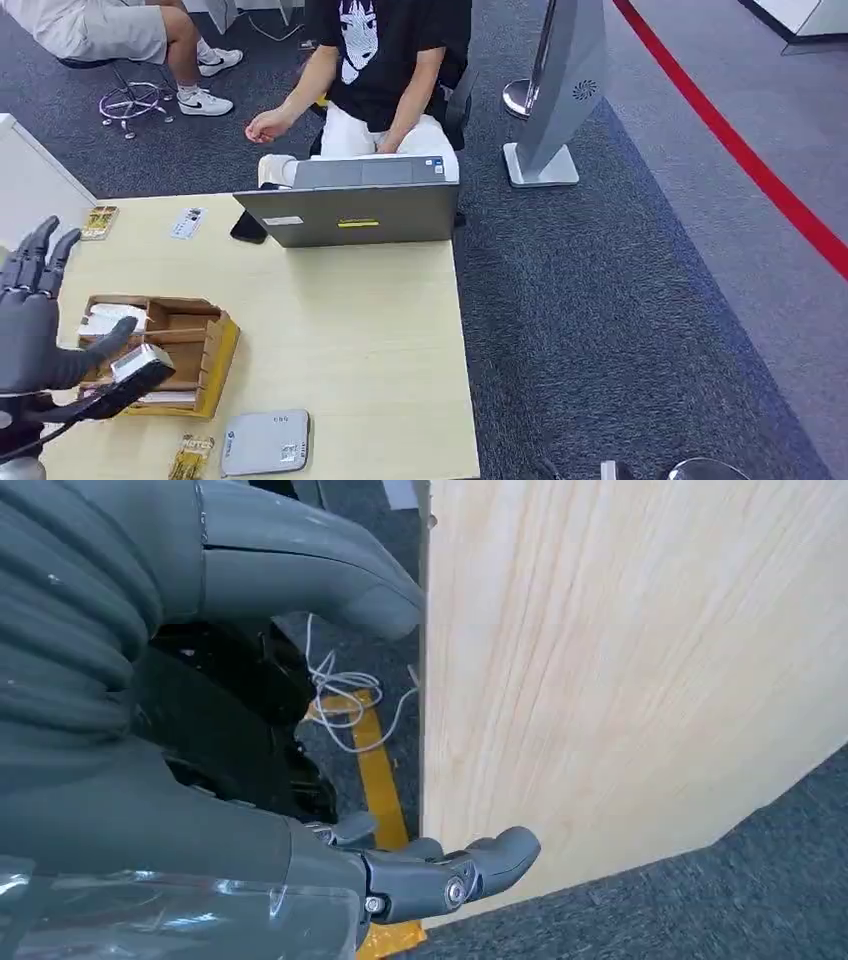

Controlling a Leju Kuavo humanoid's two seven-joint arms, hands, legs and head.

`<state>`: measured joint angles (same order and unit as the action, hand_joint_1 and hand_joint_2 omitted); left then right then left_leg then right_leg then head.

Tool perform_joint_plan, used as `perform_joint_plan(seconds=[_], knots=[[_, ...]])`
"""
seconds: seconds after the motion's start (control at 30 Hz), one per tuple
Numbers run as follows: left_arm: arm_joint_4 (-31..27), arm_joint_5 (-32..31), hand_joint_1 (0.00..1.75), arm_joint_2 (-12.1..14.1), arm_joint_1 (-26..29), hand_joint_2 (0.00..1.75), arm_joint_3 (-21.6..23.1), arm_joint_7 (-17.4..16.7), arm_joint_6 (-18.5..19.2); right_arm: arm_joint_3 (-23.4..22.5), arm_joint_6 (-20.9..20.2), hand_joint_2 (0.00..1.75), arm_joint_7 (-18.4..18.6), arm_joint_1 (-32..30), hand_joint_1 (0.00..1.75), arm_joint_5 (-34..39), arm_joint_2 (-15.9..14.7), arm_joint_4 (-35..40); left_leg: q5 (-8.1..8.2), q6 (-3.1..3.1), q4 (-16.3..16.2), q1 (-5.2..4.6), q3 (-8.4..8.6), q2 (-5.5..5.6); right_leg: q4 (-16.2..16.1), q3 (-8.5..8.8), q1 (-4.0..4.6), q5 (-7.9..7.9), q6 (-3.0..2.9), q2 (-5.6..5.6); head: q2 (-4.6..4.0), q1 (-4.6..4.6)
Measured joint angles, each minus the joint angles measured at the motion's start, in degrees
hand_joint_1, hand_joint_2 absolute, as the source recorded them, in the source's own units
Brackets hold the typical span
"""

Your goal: Pass the card to the sensor for recognition and then transmit it.

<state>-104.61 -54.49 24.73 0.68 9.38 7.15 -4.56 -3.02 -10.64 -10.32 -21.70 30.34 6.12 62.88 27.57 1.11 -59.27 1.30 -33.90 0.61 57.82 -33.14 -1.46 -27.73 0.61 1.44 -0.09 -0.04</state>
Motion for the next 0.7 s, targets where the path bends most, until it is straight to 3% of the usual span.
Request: perform_joint_plan(seconds=[0.1, 0.27, 0.33, 0.47, 0.7], knots=[[-2.3, -3.4, 0.0, 4.5, 6.1, 1.75, 0.0, -0.3, -0.6, -1.3, -0.8, 1.75, 0.1, -0.1, 0.0, -0.9, 0.2, 0.4, 0.05, 0.02, 0.0, 0.0, 0.06, -0.15, 0.0, -0.01, 0.0, -0.04, -0.07, 0.1, 0.0, -0.11], [-7.8, -5.1, 0.0, 6.8, 18.6, 1.75, -1.9, -2.1, -13.0, -4.6, -1.9, 1.75, 1.8, -1.3, 0.0, -2.5, 1.7, 2.4, 0.15, -0.05, 0.0, -0.01, 0.06, -0.11, 0.0, 0.02, -0.01, -0.22, 0.03, 0.04, 0.0, -0.09], [-9.1, -5.0, 0.0, 6.9, 22.3, 1.75, -3.7, -3.1, -15.6, -6.3, -2.7, 1.75, 2.7, -1.8, 0.0, -3.7, 2.7, 3.5, 0.2, -0.06, 0.0, -0.01, 0.05, -0.08, 0.0, 0.03, -0.01, -0.26, 0.01, -0.02, 0.0, -0.04], [-9.9, -3.8, 0.0, 6.9, 26.4, 1.75, -6.8, -3.3, -16.0, -9.8, -4.7, 1.75, 3.8, -2.2, 0.0, -6.1, 4.6, 5.0, 0.22, -0.04, 0.0, -0.01, 0.06, -0.01, 0.0, 0.06, -0.01, -0.29, 0.0, -0.08, 0.0, -0.04], [-9.9, -3.9, 0.0, 6.0, 27.7, 1.75, -8.4, -2.0, -15.7, -15.6, -7.8, 1.75, 5.4, -2.1, 0.0, -9.4, 7.8, 6.4, 0.21, -0.04, 0.0, 0.0, 0.17, 0.06, 0.0, 0.22, 0.0, -0.28, 0.0, -0.14, 0.0, -0.07]])
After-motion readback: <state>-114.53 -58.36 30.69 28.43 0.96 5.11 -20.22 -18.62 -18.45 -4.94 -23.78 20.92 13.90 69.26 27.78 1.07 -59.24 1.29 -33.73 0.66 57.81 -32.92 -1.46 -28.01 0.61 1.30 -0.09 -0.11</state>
